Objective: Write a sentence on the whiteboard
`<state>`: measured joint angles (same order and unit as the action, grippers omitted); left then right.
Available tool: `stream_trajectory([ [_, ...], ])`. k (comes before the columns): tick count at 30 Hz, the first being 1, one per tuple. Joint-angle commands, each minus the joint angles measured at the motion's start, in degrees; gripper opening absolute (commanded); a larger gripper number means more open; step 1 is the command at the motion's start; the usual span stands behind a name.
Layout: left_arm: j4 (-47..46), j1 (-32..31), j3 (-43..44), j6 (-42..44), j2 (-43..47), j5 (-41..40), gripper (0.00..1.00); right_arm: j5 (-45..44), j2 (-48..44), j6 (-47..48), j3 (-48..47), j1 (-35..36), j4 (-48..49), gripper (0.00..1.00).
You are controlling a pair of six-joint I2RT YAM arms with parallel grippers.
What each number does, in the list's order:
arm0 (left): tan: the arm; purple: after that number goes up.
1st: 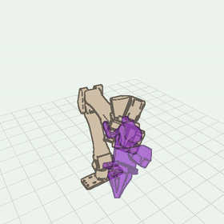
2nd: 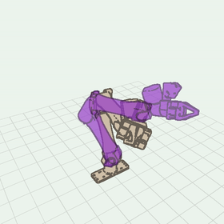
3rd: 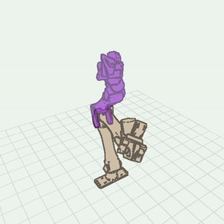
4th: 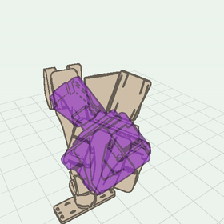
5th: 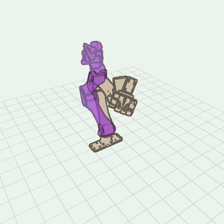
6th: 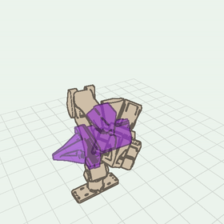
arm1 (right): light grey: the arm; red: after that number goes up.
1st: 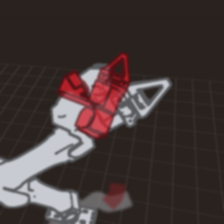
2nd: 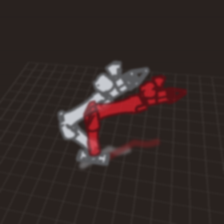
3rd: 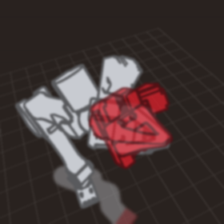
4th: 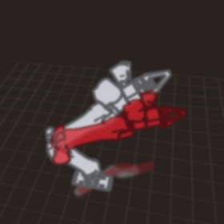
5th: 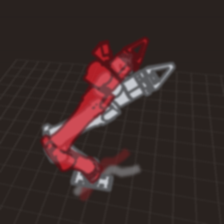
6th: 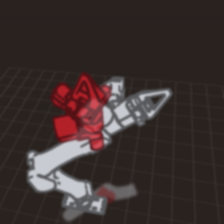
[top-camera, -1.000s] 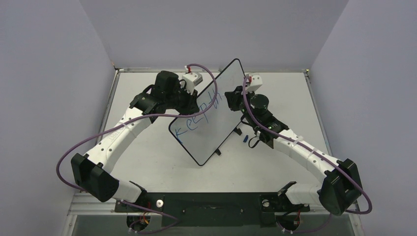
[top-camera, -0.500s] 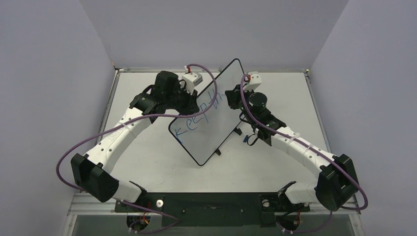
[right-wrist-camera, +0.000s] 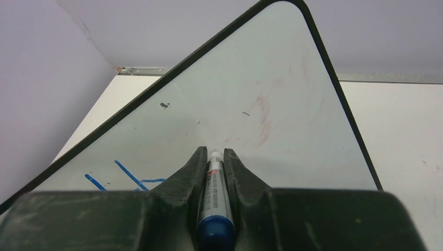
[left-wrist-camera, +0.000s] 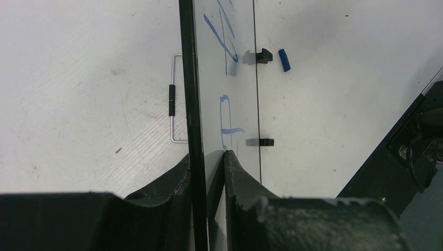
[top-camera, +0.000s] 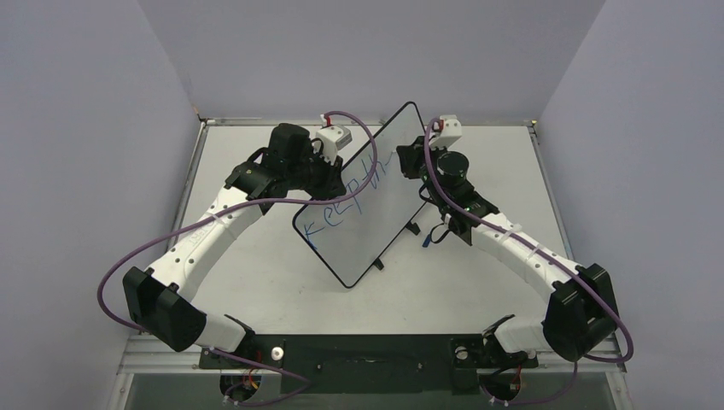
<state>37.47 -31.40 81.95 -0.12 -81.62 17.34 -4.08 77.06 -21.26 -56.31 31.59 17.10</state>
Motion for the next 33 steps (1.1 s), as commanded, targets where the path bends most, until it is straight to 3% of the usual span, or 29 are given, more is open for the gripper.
stream_trajectory([
  [1, -4.31, -0.92, -1.6, 5.26, -0.36, -2.74, 0.0, 2.14, 0.91, -1.8, -2.8, -0.21, 3.5, 0.0],
  [33, -4.26, -0.91, -1.71, 5.17, -0.28, -2.95, 0.0, 6.47, 0.01, -6.87, 4.84, 0.66, 5.11, 0.0],
])
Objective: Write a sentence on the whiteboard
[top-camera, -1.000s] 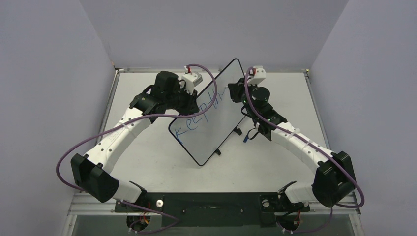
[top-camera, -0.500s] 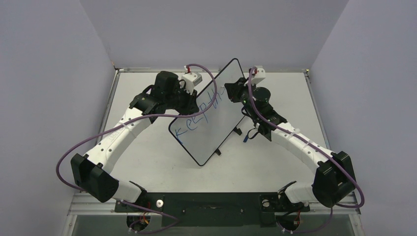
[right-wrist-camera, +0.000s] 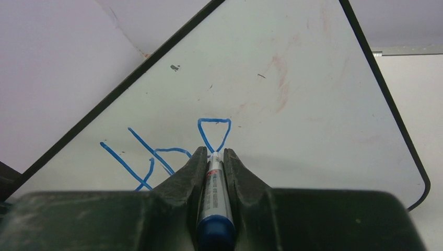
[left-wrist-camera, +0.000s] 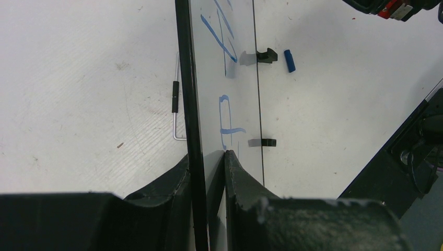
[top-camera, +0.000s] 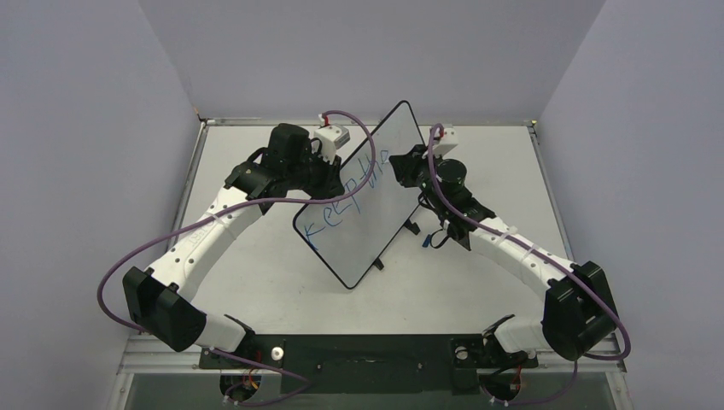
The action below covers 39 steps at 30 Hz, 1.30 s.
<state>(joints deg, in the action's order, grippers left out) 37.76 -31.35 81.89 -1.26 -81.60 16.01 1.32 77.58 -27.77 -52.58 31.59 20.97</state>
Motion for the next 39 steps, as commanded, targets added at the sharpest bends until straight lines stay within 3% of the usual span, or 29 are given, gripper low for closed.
stream_trajectory([
  [1, -4.56, -0.98, -1.64, 6.28, -0.31, -1.6, 0.0, 0.98, -0.57, -0.29, 1.32, 0.66, 1.16, 0.0],
  [26, -4.7, -0.98, -1.86, 6.35, -0.13, -1.6, 0.0, -2.99, 0.25, 3.16, -5.58, -2.81, -3.15, 0.0],
  [39, -4.84, -0.99, -2.12, 6.2, 0.83, -1.52, 0.0, -5.5, -9.0, 4.17, -6.63, -2.78, -10.42, 0.0],
])
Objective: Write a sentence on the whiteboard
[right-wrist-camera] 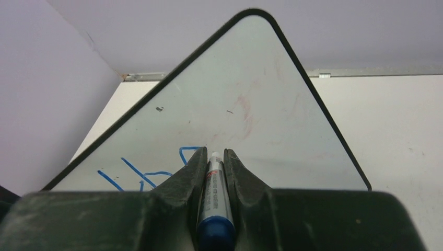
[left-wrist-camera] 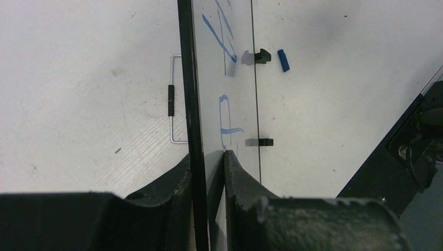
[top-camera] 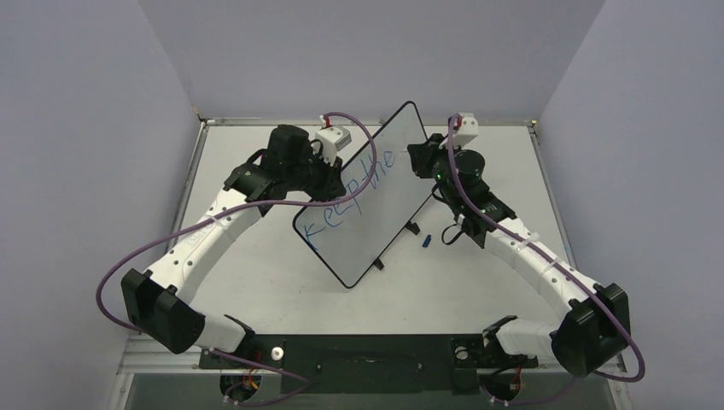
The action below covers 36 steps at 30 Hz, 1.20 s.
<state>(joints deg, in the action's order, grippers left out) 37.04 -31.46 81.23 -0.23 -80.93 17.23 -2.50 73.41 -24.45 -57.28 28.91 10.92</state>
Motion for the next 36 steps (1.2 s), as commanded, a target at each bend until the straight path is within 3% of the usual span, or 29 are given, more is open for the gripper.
stream_trajectory([
  [1, -4.13, -0.88, -1.44, 5.16, 0.2, -2.67, 0.0, -1.88, -5.68, 0.87, -1.86, -0.01, -0.72, 0.0],
  [36, -3.59, -1.71, -0.7, 4.44, -0.67, -2.03, 0.0, -3.05, -14.54, 2.85, 8.52, 0.23, -6.15, 0.0],
])
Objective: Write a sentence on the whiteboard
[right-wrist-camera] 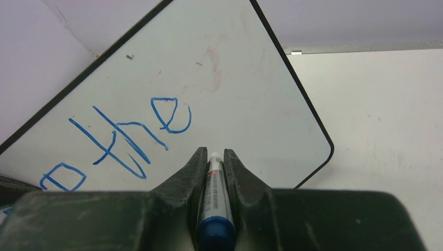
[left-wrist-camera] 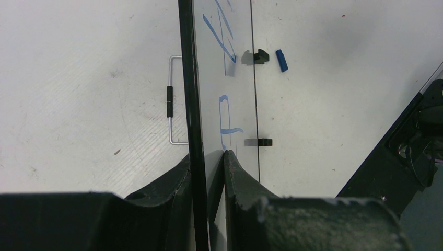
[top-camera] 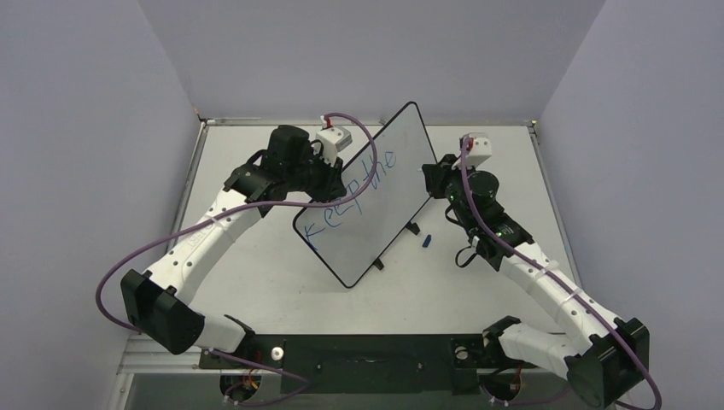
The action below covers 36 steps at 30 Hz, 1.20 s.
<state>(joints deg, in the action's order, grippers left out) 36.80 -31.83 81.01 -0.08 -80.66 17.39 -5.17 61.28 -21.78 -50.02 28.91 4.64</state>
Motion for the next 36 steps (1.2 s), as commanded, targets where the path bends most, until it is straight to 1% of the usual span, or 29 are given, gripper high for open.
stream_trajectory([
  [1, -3.29, -1.42, -0.49, 4.25, -1.08, -2.25, 0.0, -0.37, -2.59, 0.17, 1.88, 0.26, 0.04, 0.0],
  [11, -3.15, -1.84, -0.58, 4.35, -1.26, -2.51, 0.0, -0.35, -3.24, -0.99, 5.67, 2.26, 0.41, 0.0],
  [22, -3.18, -2.34, -0.72, 4.46, -1.14, -3.06, 0.0, -0.89, -3.77, 0.64, 7.36, 7.68, 0.98, 0.0],
  [26, -3.18, -2.48, -0.79, 4.43, -1.04, -3.31, 0.0, -0.42, -5.61, 1.91, 9.8, 10.17, 2.32, 0.0],
  [28, -3.22, -2.47, -0.77, 4.4, -1.02, -3.32, 0.0, 0.93, -6.92, 1.95, 11.67, 10.99, 3.84, 0.0],
  [31, -3.22, -2.53, -0.76, 4.42, -1.06, -3.32, 0.0, 5.28, -8.3, 1.37, 14.47, 12.24, 6.95, 0.0],
  [36, -3.21, -2.53, -0.77, 4.33, -1.12, -3.62, 0.0, 8.58, -9.97, 1.46, 18.45, 14.51, 10.92, 0.0],
])
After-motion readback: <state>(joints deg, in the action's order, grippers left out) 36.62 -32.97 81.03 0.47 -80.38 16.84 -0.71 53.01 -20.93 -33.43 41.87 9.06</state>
